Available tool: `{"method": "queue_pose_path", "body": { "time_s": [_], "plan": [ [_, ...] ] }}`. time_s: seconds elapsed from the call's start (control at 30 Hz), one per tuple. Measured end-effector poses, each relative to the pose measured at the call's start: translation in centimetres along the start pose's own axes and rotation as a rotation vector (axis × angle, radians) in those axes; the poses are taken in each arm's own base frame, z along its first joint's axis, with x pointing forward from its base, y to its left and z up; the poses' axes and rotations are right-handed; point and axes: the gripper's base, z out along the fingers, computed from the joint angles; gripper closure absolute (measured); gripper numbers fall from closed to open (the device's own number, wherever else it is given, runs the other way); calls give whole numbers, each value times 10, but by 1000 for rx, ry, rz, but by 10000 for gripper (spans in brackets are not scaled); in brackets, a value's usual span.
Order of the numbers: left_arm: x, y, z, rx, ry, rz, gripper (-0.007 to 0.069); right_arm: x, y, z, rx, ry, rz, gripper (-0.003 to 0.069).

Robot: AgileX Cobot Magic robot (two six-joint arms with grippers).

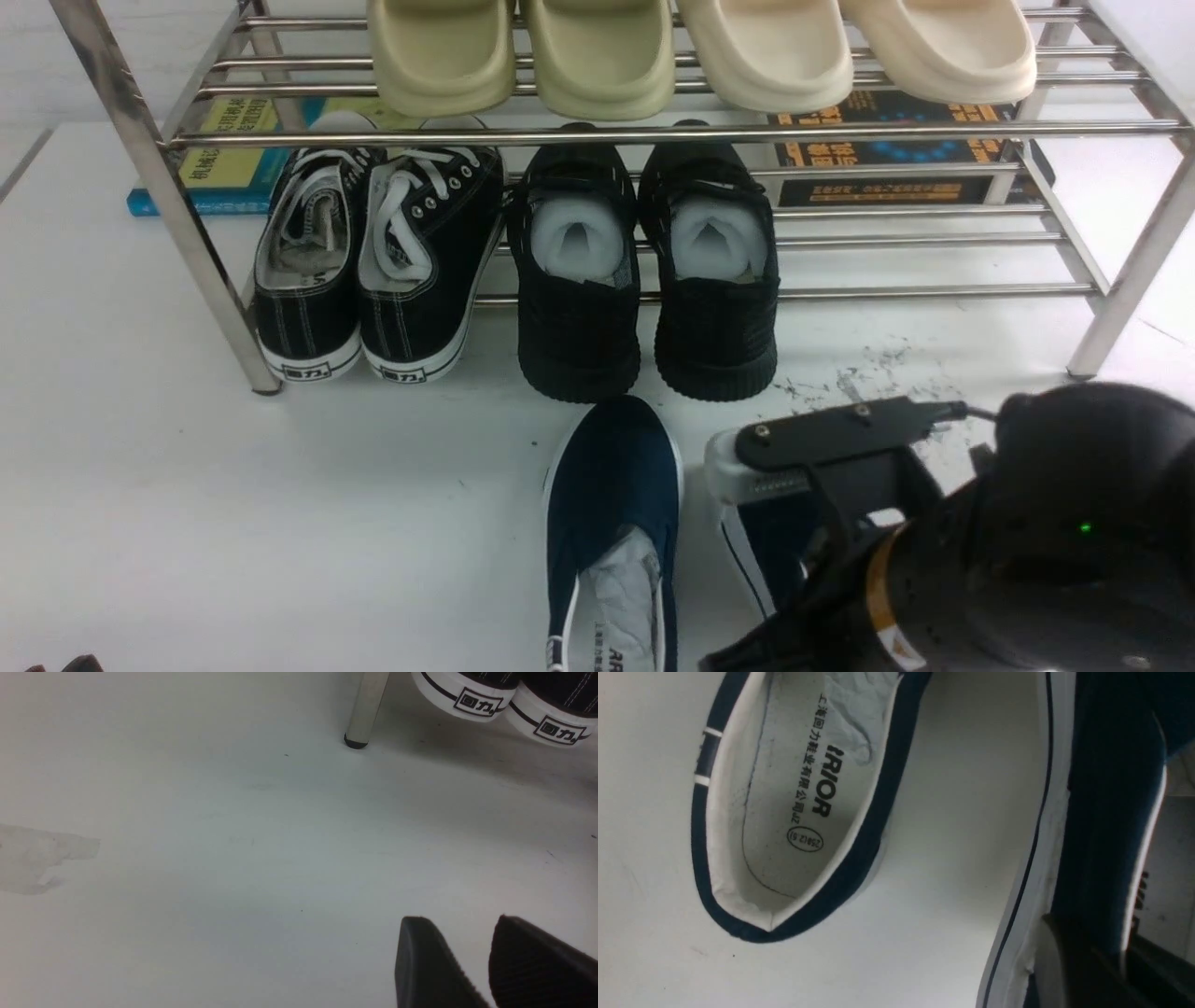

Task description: Take the shoes off the shelf with your hand on the white table.

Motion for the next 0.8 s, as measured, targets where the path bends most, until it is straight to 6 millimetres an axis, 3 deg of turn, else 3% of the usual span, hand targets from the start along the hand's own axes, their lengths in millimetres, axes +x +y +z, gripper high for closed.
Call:
{"method": "queue_pose_path", "body": {
  "time_s": [0.23,0.57,0.8],
  "plan": [
    [0,0,0,0,0,0,382,-7,4,20,28,-45,-29,620],
    [0,0,0,0,0,0,382,-20,1,32,102,-169,-27,618],
    [0,0,0,0,0,0,382,-24,9,42,40,-192,-36,616]
  ]
}}
